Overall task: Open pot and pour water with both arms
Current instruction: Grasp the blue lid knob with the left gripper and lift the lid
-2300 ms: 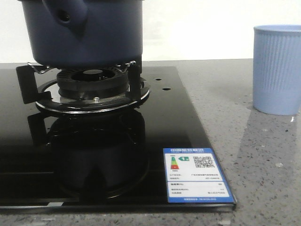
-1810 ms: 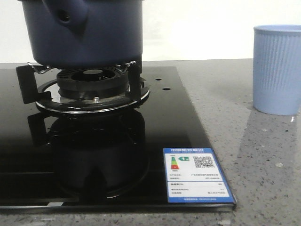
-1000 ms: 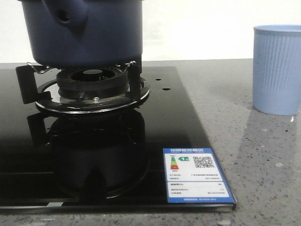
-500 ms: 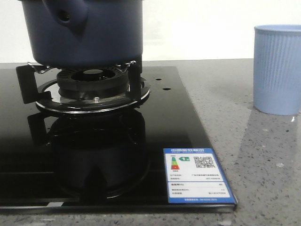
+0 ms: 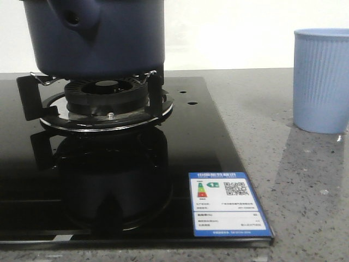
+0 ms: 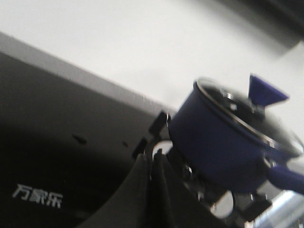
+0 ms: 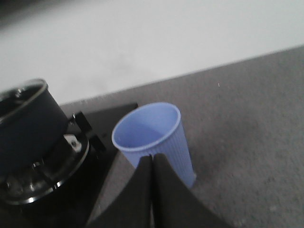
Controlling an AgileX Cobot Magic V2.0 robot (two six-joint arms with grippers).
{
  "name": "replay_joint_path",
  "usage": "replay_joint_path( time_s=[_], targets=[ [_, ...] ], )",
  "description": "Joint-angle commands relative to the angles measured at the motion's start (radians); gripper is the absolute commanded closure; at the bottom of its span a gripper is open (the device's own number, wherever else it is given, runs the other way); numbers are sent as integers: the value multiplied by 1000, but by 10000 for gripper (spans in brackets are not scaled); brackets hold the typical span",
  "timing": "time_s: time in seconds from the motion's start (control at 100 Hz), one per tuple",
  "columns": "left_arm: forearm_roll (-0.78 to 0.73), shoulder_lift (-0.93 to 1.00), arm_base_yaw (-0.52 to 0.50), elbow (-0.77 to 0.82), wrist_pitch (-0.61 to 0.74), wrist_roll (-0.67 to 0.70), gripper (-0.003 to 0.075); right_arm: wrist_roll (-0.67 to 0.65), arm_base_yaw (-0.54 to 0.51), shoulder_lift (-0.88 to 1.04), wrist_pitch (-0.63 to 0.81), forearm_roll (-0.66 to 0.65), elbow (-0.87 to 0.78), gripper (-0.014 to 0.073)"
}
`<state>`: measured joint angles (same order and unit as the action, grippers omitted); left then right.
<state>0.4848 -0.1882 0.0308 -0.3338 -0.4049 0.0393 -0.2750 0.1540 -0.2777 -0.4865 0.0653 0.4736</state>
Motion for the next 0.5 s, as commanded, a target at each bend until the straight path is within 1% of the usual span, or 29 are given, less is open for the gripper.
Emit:
replay_joint_path(
  time_s=[0.0, 0.05, 0.09, 0.15, 0.23, 0.3, 0.41, 0.49],
  targets=[
    [0, -133, 0, -138, -88, -11, 738, 4, -8, -119, -135, 21, 138, 667],
    [29, -200, 0, -201, -175, -66, 738, 4, -8, -173, -230, 57, 194, 667],
    [76, -253, 0, -256, -253, -163, 738, 4, -8, -205, -296, 84, 237, 667],
    [194, -318, 0, -331, -366, -330, 738, 15, -8, -248, -358, 142, 285, 667],
    [340, -404, 0, -432, -539, -482, 738, 133, -8, -276, -410, 266, 342, 667],
    [470, -466, 0, -501, -658, -601, 738, 212, -8, -294, -440, 382, 380, 667],
    [694, -525, 0, -583, -764, -810, 738, 377, -8, -305, -456, 558, 428, 667],
    [824, -542, 0, -618, -791, -995, 739, 576, -8, -306, -424, 675, 448, 667]
  ],
)
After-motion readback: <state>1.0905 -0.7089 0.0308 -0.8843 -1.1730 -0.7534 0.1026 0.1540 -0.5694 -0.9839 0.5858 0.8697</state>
